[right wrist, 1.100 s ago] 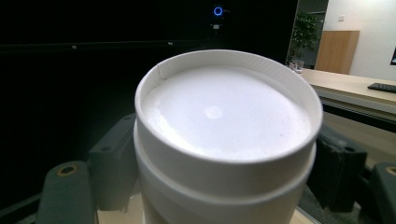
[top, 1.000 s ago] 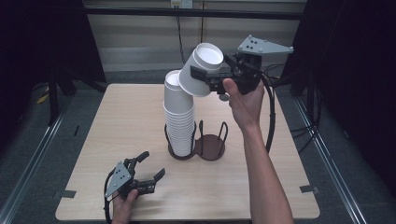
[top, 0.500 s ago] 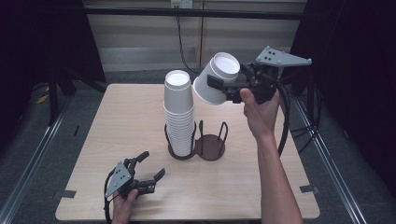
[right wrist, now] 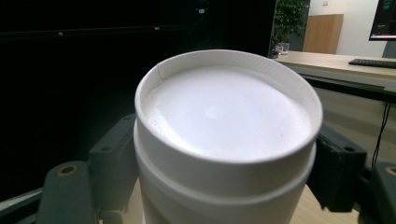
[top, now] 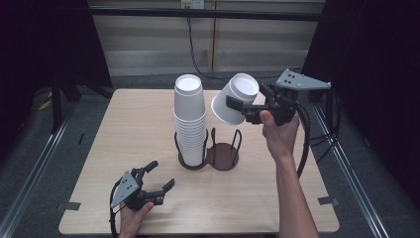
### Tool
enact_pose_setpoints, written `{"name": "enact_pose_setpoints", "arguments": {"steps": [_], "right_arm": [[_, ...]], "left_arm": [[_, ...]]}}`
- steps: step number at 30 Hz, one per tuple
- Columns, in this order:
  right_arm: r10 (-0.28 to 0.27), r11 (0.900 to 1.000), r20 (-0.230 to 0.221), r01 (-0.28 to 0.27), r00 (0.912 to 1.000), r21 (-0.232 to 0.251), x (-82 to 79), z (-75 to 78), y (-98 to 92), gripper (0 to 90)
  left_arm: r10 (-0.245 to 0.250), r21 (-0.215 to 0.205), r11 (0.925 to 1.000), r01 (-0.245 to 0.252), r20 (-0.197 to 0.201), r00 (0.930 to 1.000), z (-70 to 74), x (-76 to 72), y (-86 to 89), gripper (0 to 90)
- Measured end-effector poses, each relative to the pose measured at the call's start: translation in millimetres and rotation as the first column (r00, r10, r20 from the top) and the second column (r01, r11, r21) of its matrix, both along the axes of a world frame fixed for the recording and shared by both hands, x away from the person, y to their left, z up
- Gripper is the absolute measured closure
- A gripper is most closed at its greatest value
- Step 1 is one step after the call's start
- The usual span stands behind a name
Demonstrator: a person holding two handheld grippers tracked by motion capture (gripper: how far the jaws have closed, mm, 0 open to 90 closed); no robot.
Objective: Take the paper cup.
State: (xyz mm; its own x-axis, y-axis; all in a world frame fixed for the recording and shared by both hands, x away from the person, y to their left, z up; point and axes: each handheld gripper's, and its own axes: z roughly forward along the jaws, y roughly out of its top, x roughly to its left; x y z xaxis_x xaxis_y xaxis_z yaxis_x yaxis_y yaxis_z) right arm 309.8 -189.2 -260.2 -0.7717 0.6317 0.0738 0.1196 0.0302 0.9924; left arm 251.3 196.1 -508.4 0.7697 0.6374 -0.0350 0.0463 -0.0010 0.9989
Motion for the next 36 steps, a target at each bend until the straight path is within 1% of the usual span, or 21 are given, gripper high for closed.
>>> {"name": "enact_pose_setpoints", "arguments": {"steps": [2, 3, 7, 8, 9, 10, 12, 13, 14, 16, 20, 21, 22, 23, 24, 27, 28, 29, 32, 35, 36], "right_arm": [[0.006, 1.0, 0.001, -0.006, 1.0, 0.001, -1.0, -1.6, -0.4, 22.1], [0.006, 1.0, 0.001, -0.006, 1.0, -0.003, -2.7, -3.2, -0.2, 22.1], [0.011, 1.0, -0.004, -0.011, 0.9999, -0.016, -6.0, -10.1, -0.3, 22.2], [0.012, 1.0, -0.006, -0.012, 0.9999, -0.016, -6.4, -12.2, -0.4, 22.2], [0.013, 1.0, -0.01, -0.013, 0.9999, -0.013, -6.9, -14.6, -0.5, 22.2], [0.019, 1.0, -0.012, -0.019, 0.9997, -0.011, -8.4, -20.0, -0.2, 22.2], [0.022, 1.0, -0.014, -0.022, 0.9997, -0.01, -9.2, -21.7, 0.0, 22.2], [0.024, 1.0, -0.013, -0.024, 0.9996, -0.008, -10.0, -23.8, 0.3, 22.2], [0.027, 1.0, -0.018, -0.027, 0.9995, -0.004, -12.1, -28.5, 1.0, 22.2], [0.026, 1.0, -0.019, -0.026, 0.9995, -0.003, -13.0, -30.1, 1.4, 22.2], [0.039, 0.999, -0.017, -0.039, 0.9991, 0.006, -18.1, -37.9, 3.8, 22.2], [0.041, 0.999, -0.02, -0.041, 0.999, 0.012, -18.9, -40.4, 4.2, 22.2], [0.042, 0.999, -0.021, -0.042, 0.9989, 0.008, -19.8, -42.7, 4.6, 22.2], [0.042, 0.999, -0.025, -0.042, 0.9988, 0.0, -20.9, -45.7, 5.4, 22.2], [0.045, 0.999, -0.029, -0.045, 0.9986, 0.0, -22.1, -49.5, 6.5, 22.3], [0.049, 0.999, -0.032, -0.049, 0.9983, 0.004, -23.4, -53.1, 7.4, 22.3], [0.051, 0.999, -0.036, -0.051, 0.998, 0.006, -24.0, -55.1, 7.6, 22.3], [0.056, 0.998, -0.037, -0.055, 0.9978, 0.004, -24.5, -57.9, 8.4, 22.3], [0.062, 0.998, -0.039, -0.062, 0.9973, 0.01, -25.8, -61.3, 9.5, 22.3], [0.068, 0.998, -0.042, -0.068, 0.9968, 0.001, -28.0, -66.0, 11.9, 22.3], [0.071, 0.998, -0.042, -0.071, 0.9966, 0.0, -28.4, -67.3, 12.6, 22.3]], "left_arm": [[0.002, 0.004, 1.0, -0.002, -0.001, 1.0, 0.5, 0.1, 0.1, 15.8], [0.003, 0.005, 1.0, -0.003, -0.011, 0.9999, 0.9, -0.3, -0.6, 15.8], [0.008, 0.018, 0.9998, -0.008, -0.003, 1.0, 3.0, -0.6, -0.3, 16.1], [0.005, 0.018, 0.9998, -0.005, -0.009, 0.9999, 3.7, -0.9, -0.2, 16.1], [-0.014, 0.005, 0.9999, 0.014, -0.01, 0.9998, 5.1, -0.5, -0.5, 16.0], [-0.016, 0.014, 0.9998, 0.016, -0.006, 0.9999, 7.7, -0.9, -1.9, 16.0], [-0.024, 0.026, 0.9994, 0.024, 0.0, 0.9997, 9.1, -0.5, -2.5, 16.1], [-0.024, 0.014, 0.9996, 0.024, -0.014, 0.9996, 10.1, -0.8, -3.7, 16.1], [-0.035, 0.016, 0.9992, 0.035, -0.015, 0.9993, 12.5, -0.2, -4.2, 16.1], [-0.038, 0.029, 0.9988, 0.038, -0.005, 0.9993, 13.5, 0.4, -3.6, 16.7], [-0.054, 0.03, 0.998, 0.055, -0.025, 0.9982, 15.9, -0.1, -5.6, 17.0], [-0.057, 0.052, 0.997, 0.058, -0.018, 0.9982, 17.4, -0.1, -5.1, 17.4], [-0.061, 0.048, 0.9969, 0.062, -0.024, 0.9979, 19.0, -1.5, -6.1, 17.5], [-0.062, 0.06, 0.9963, 0.062, -0.015, 0.998, 20.4, -1.5, -5.7, 17.5], [-0.063, 0.051, 0.9967, 0.063, -0.017, 0.9979, 21.8, -2.2, -6.6, 17.6], [-0.067, 0.063, 0.9958, 0.067, -0.006, 0.9977, 27.2, -1.8, -6.2, 17.6], [-0.071, 0.051, 0.9961, 0.071, -0.01, 0.9974, 28.0, -2.3, -6.7, 17.6], [-0.069, 0.065, 0.9955, 0.069, -0.003, 0.9976, 31.3, -2.8, -6.4, 17.6], [-0.076, 0.053, 0.9956, 0.077, -0.014, 0.997, 33.3, -4.0, -8.0, 17.6], [-0.085, 0.067, 0.994, 0.086, -0.009, 0.9963, 35.3, -3.5, -9.7, 17.6], [-0.093, 0.055, 0.9941, 0.094, -0.015, 0.9956, 35.8, -3.8, -11.8, 17.6]]}}
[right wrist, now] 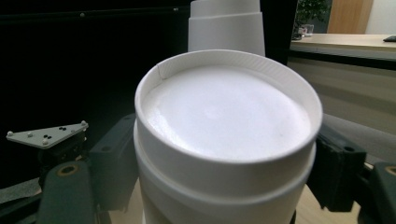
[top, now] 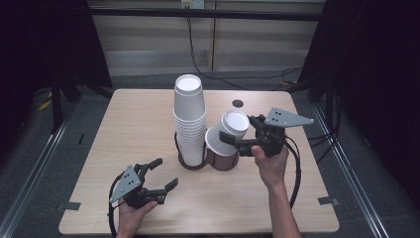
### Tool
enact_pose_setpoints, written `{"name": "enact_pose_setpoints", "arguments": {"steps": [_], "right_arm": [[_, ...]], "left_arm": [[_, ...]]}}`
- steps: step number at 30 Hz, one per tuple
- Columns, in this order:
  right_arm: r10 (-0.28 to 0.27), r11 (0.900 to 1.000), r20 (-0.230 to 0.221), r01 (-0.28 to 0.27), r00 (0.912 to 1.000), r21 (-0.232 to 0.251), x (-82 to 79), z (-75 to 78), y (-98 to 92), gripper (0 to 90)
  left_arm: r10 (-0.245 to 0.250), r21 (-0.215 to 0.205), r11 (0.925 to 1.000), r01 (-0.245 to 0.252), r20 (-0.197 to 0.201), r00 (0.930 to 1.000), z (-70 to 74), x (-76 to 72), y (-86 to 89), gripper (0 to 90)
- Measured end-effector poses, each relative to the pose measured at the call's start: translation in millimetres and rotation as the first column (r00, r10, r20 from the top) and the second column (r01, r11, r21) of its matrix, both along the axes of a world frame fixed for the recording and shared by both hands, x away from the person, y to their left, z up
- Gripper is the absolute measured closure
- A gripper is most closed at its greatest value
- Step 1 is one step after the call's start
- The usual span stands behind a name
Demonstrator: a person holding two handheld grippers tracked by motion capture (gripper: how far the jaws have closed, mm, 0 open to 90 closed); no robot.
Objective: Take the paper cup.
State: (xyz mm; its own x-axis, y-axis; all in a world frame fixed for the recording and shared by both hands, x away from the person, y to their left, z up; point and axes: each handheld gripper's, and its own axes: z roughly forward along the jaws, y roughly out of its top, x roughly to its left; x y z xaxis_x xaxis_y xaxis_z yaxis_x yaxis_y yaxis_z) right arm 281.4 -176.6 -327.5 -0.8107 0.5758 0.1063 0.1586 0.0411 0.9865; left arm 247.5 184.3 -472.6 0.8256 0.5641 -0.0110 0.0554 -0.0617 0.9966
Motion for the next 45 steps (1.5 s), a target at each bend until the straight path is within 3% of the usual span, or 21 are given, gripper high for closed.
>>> {"name": "enact_pose_setpoints", "arguments": {"steps": [7, 23, 32, 39, 45], "right_arm": [[0.018, 1.0, 0.006, -0.018, 0.9998, 0.008, -7.3, -10.9, 5.3, 22.3], [0.059, 0.998, -0.029, -0.06, 0.9978, -0.003, -11.9, -36.6, 14.6, 22.4], [0.079, 0.997, -0.025, -0.079, 0.9966, 0.007, -17.1, -50.5, 18.6, 22.4], [0.099, 0.995, -0.059, -0.099, 0.9933, 0.003, -20.1, -65.4, 24.1, 22.4], [0.121, 0.993, -0.066, -0.122, 0.9904, -0.004, -21.7, -68.8, 30.9, 22.4]], "left_arm": [[-0.026, 0.015, 0.9996, 0.026, 0.028, 0.9993, 8.4, 1.0, -5.3, 18.1], [-0.085, 0.012, 0.9963, 0.085, 0.029, 0.9959, 16.4, 2.4, -19.2, 16.1], [-0.14, 0.031, 0.9898, 0.139, 0.034, 0.9896, 17.4, 0.1, -29.4, 15.9], [-0.178, 0.024, 0.984, 0.177, 0.041, 0.9833, 13.6, -1.4, -38.0, 15.6], [-0.197, 0.016, 0.9805, 0.196, 0.052, 0.9791, 17.6, -1.9, -41.5, 15.7]]}}
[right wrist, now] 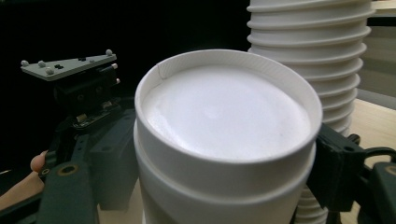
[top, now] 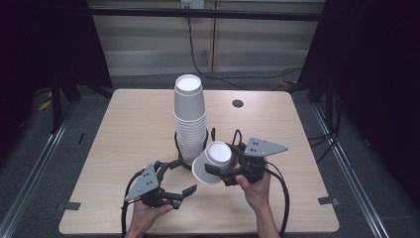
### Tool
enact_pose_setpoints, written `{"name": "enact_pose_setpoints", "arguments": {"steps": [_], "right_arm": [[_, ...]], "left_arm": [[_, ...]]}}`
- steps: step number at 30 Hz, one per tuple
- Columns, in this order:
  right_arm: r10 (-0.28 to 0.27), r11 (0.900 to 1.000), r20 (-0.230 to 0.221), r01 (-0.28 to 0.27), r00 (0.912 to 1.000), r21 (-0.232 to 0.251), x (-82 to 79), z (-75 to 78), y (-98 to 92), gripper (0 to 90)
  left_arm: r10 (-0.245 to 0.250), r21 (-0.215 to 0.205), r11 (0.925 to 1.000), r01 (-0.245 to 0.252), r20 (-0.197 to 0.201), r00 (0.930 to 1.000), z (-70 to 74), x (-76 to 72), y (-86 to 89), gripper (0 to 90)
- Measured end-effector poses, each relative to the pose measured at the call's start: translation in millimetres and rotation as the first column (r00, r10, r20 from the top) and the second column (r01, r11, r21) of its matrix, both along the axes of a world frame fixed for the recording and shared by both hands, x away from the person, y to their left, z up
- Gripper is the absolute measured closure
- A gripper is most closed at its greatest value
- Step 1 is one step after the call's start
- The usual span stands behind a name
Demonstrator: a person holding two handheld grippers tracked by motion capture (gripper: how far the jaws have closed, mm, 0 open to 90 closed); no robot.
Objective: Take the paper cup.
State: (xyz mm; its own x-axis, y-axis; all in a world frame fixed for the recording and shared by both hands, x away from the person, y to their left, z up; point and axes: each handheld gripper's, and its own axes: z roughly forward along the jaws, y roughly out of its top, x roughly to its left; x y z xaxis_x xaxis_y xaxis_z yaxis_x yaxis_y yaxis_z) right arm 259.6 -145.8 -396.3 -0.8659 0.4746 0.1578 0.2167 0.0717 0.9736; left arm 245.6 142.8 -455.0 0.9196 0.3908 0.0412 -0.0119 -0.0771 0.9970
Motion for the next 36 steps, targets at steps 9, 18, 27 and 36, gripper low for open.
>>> {"name": "enact_pose_setpoints", "arguments": {"steps": [9, 18, 27, 36], "right_arm": [[0.036, 0.999, -0.02, -0.036, 0.9992, -0.01, -1.7, -8.0, 13.1, 22.3], [0.069, 0.998, -0.055, -0.069, 0.9961, 0.013, -0.8, -25.2, 28.0, 22.4], [0.096, 0.995, -0.065, -0.095, 0.9933, 0.014, -0.7, -29.7, 38.2, 22.4], [0.106, 0.994, -0.065, -0.104, 0.9923, 0.021, 1.6, -30.2, 45.9, 22.3]], "left_arm": [[-0.032, 0.011, 0.9994, 0.032, 0.003, 0.9995, 0.0, 0.5, -3.8, 15.5], [-0.053, 0.035, 0.998, 0.053, -0.017, 0.9985, -9.5, 2.1, -4.8, 14.5], [-0.076, 0.066, 0.9947, 0.079, -0.046, 0.996, -15.6, 7.1, -11.3, 8.6], [-0.08, 0.068, 0.9943, 0.083, -0.046, 0.9957, -18.3, 10.7, -12.0, 11.1]]}}
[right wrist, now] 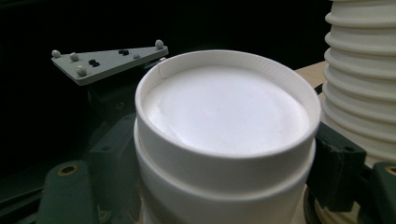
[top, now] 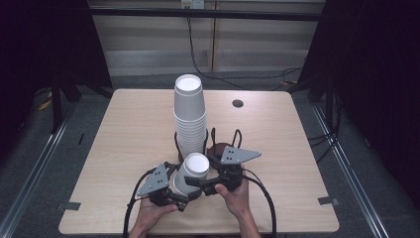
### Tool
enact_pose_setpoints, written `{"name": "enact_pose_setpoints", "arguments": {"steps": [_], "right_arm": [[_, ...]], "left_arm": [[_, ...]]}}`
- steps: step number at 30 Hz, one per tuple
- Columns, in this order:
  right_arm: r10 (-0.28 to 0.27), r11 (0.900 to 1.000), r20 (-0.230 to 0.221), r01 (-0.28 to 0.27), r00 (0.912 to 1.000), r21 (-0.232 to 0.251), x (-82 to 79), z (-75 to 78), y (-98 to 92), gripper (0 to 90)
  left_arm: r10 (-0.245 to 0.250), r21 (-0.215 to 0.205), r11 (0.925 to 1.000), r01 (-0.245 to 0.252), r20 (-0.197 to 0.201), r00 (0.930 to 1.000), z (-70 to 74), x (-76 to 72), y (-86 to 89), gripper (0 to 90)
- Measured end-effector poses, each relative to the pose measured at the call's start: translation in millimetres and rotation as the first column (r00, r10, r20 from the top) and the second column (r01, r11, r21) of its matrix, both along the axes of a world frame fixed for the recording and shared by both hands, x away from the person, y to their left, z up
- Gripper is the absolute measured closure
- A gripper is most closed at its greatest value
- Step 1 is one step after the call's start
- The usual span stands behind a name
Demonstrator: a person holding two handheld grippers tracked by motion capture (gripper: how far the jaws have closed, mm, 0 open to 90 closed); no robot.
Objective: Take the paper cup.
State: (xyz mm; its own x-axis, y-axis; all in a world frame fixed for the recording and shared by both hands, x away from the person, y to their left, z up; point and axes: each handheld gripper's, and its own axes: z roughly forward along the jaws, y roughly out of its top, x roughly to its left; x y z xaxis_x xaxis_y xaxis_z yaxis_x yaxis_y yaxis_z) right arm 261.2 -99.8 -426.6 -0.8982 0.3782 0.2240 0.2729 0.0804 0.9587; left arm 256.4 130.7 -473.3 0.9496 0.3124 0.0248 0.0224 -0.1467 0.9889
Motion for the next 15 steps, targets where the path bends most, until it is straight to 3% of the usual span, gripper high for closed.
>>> {"name": "enact_pose_setpoints", "arguments": {"steps": [9, 15], "right_arm": [[0.004, 1.0, -0.01, -0.004, 0.9999, 0.009, 0.5, -0.4, 0.1, 19.9], [-0.002, 1.0, -0.015, 0.002, 0.9999, -0.008, 2.1, -0.7, 1.3, 13.3]], "left_arm": [[-0.005, 0.004, 1.0, 0.005, -0.008, 1.0, 0.4, 0.4, 1.6, 14.9], [-0.021, 0.015, 0.9997, 0.021, -0.017, 0.9997, 0.2, 0.6, 1.2, 15.5]]}}
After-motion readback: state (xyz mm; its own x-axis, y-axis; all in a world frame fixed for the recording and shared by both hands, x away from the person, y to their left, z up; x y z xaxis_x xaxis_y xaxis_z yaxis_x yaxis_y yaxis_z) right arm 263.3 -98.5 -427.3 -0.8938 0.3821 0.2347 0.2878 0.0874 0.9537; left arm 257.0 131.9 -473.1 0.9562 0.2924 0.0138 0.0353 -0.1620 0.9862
